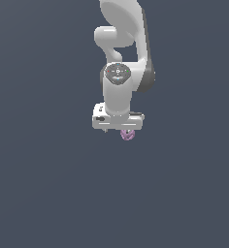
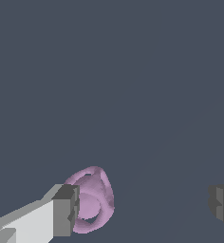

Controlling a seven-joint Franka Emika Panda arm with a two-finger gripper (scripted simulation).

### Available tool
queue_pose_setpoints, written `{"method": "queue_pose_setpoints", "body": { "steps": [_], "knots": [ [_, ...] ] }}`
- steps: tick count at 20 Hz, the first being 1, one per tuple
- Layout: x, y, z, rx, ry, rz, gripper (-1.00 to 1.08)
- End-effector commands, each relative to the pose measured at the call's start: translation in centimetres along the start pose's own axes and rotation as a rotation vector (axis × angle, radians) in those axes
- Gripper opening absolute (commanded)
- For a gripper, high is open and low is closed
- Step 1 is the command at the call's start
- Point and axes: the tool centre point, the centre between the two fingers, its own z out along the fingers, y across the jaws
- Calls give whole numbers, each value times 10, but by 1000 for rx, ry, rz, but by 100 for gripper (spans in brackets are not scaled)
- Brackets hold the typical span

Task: Pick up the object and move it to a goal position.

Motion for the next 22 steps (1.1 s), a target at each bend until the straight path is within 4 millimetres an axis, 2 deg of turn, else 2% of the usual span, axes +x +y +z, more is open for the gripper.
{"method": "queue_pose_setpoints", "body": {
  "steps": [1,4,11,17,22],
  "knots": [
    [0,0,0,0,0,0,100],
    [1,4,0,0,2,2,100],
    [7,29,-2,0,11,24,100],
    [4,24,2,-1,13,3,100],
    [-7,10,13,-5,19,-64,100]
  ]
}}
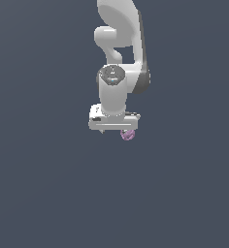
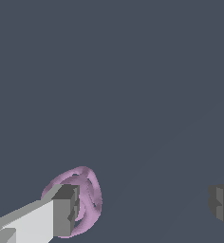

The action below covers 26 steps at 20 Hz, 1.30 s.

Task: Pick up the object and move it to a goal position.

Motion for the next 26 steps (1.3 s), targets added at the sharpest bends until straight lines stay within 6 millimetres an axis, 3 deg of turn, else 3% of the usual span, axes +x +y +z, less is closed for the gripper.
{"method": "queue_pose_setpoints", "body": {
  "steps": [1,13,26],
  "knots": [
    [-6,-9,7,-2,3,-42,100],
    [-55,-65,46,-9,29,-314,100],
    [-64,-74,59,-9,32,-359,100]
  ]
}}
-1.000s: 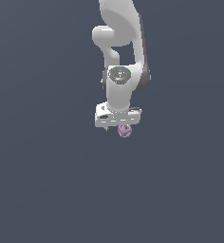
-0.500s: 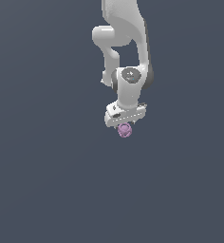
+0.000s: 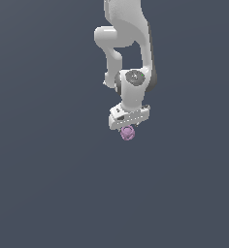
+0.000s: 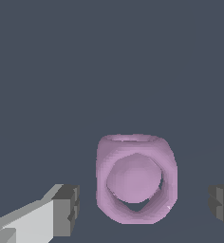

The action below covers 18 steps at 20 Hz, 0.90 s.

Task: Pick up the object and move it to a goal position.

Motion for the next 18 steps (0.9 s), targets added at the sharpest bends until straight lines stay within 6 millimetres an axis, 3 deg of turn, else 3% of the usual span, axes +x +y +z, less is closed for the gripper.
{"method": "queue_pose_setpoints", "body": {
  "steps": [1,8,14,15,18],
  "knots": [
    [-1,0,7,0,-1,-1,100],
    [-2,-1,37,0,0,-4,100],
    [-1,-1,46,0,0,-5,100],
    [-1,-1,46,0,0,-5,-100],
    [-1,-1,46,0,0,-5,-100]
  ]
}}
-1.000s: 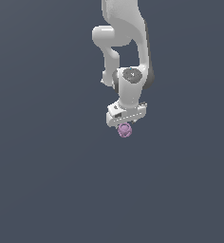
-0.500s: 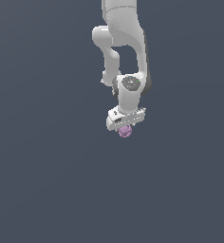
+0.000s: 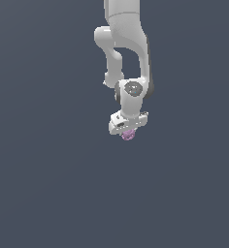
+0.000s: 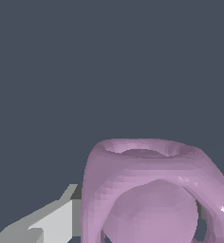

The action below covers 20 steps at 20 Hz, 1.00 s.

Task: Pick up the object and move it to a goal position.

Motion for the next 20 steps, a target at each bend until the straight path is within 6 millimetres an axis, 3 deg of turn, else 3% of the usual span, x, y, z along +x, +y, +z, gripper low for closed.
{"method": "queue_pose_setpoints", "body": {
  "steps": [1,11,20],
  "knots": [
    [0,-1,1,0,0,-1,-100],
    [2,5,-3,0,0,0,-100],
    [18,48,-29,1,0,-1,-100]
  ]
}}
